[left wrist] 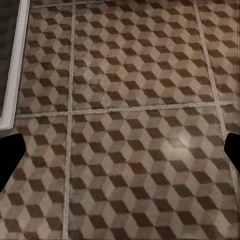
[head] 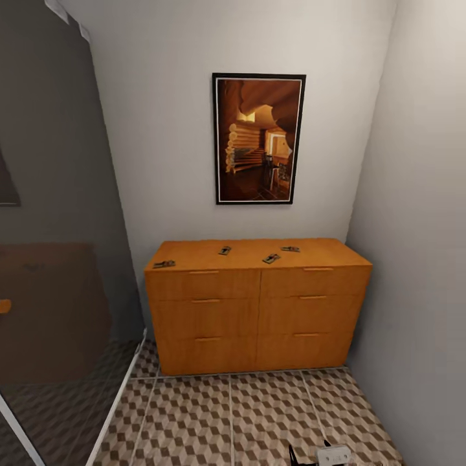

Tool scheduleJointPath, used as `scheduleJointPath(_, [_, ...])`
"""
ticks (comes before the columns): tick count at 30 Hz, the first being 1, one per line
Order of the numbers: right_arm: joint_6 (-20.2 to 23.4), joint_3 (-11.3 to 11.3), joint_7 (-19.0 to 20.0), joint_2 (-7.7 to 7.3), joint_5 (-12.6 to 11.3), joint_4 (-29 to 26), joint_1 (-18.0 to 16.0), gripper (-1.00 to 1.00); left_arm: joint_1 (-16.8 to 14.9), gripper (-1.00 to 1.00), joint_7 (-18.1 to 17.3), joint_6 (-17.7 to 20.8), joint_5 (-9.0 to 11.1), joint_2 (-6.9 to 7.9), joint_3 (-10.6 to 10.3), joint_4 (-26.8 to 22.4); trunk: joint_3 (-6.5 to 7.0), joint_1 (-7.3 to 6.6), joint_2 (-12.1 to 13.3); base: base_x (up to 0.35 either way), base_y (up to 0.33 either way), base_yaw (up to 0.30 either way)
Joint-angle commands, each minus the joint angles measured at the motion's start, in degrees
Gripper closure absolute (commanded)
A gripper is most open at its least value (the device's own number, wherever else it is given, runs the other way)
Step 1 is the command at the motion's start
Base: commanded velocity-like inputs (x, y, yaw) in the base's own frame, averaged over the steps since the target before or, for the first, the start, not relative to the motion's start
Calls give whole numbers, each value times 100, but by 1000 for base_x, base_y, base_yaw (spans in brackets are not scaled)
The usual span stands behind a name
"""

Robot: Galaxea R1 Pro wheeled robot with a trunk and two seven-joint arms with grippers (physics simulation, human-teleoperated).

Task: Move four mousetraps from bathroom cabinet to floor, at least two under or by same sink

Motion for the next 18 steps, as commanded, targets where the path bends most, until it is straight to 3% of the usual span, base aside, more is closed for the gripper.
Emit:
scheduleJointPath(1, [-13,-6,-16,3,52,4,-4,-100,-2,-100,5,-24,-4,0,1,1,-6,0,-3,0,0,-225])
scheduleJointPath(18, [-13,-6,-34,0,60,4,-1,-100,-2,-100,5,-47,-7,2,-6,1,-6,0,-3,0,0,-41])
